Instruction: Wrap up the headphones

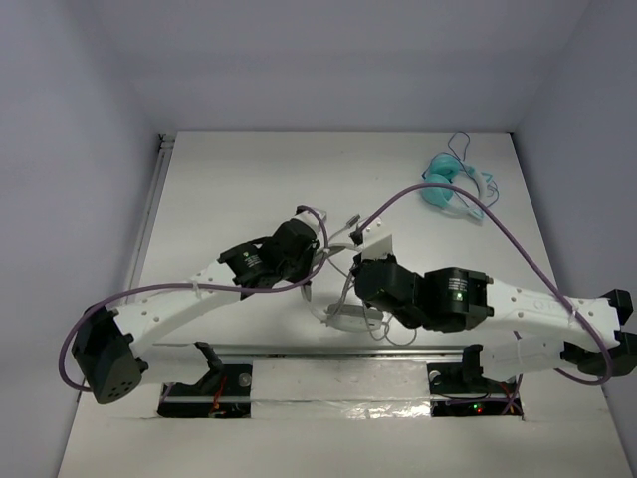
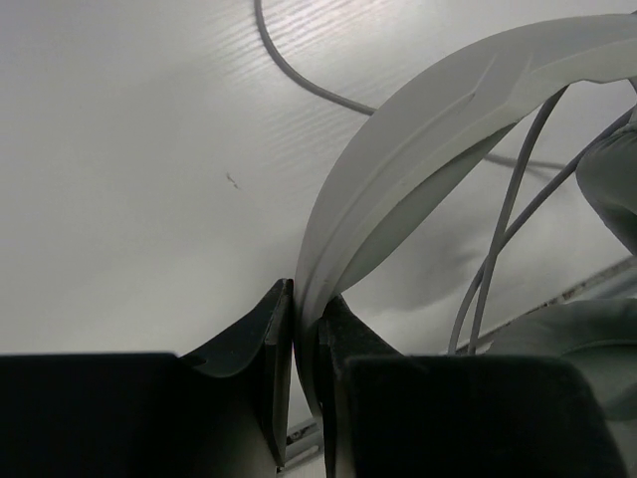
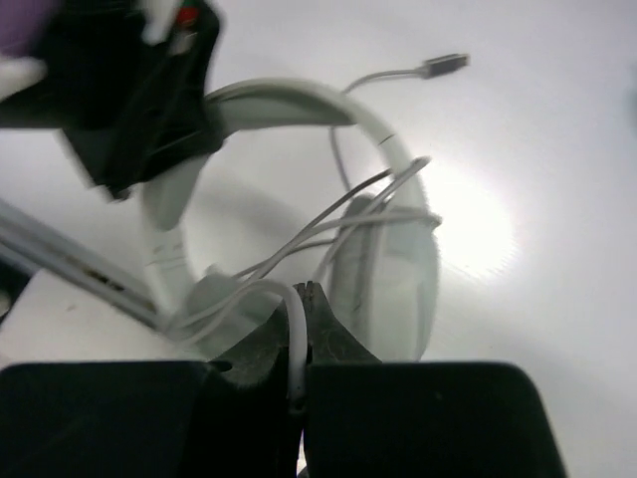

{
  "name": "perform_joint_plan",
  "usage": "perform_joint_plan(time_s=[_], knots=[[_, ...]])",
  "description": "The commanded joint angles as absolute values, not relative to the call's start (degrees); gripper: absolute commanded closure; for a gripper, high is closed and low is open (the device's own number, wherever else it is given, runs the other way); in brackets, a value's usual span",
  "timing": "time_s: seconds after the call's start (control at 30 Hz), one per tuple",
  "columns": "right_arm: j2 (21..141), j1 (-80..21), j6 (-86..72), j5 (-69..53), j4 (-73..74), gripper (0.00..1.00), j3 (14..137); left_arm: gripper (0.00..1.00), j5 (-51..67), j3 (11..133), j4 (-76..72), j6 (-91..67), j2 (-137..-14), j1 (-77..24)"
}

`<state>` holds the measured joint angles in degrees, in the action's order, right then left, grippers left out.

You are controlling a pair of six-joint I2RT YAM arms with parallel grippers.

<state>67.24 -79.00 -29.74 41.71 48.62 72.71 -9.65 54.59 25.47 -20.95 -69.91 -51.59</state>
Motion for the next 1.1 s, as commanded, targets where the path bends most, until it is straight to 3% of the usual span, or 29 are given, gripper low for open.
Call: perform_joint_plan(time_s=[0.0, 0.13, 0.33, 0.53, 1.07], knots=[[68.2, -76.5, -28.7, 49.6, 49.8, 0.99, 74.5, 1.0, -2.4, 54.8, 25.5, -18.6, -65.4, -52.5], [68.8, -73.0, -27.3, 53.0, 48.3, 0.96, 73.8, 1.0, -1.1, 54.8, 26.7, -17.8, -62.6, -52.5], [67.4, -69.4, -25.8, 53.1, 44.5, 0.82, 71.5, 1.0, 1.7, 54.7, 27.2, -17.0, -60.7, -52.5], [64.0, -66.3, -27.2, 50.5, 41.0, 0.8, 65.1, 1.0, 4.5, 56.2, 27.1, -17.4, -58.3, -52.5], [47.0, -56.4, -25.2, 19.6, 7.9, 0.69, 43.3, 1.0, 13.8, 70.7, 28.8, -18.5, -56.0, -51.4]])
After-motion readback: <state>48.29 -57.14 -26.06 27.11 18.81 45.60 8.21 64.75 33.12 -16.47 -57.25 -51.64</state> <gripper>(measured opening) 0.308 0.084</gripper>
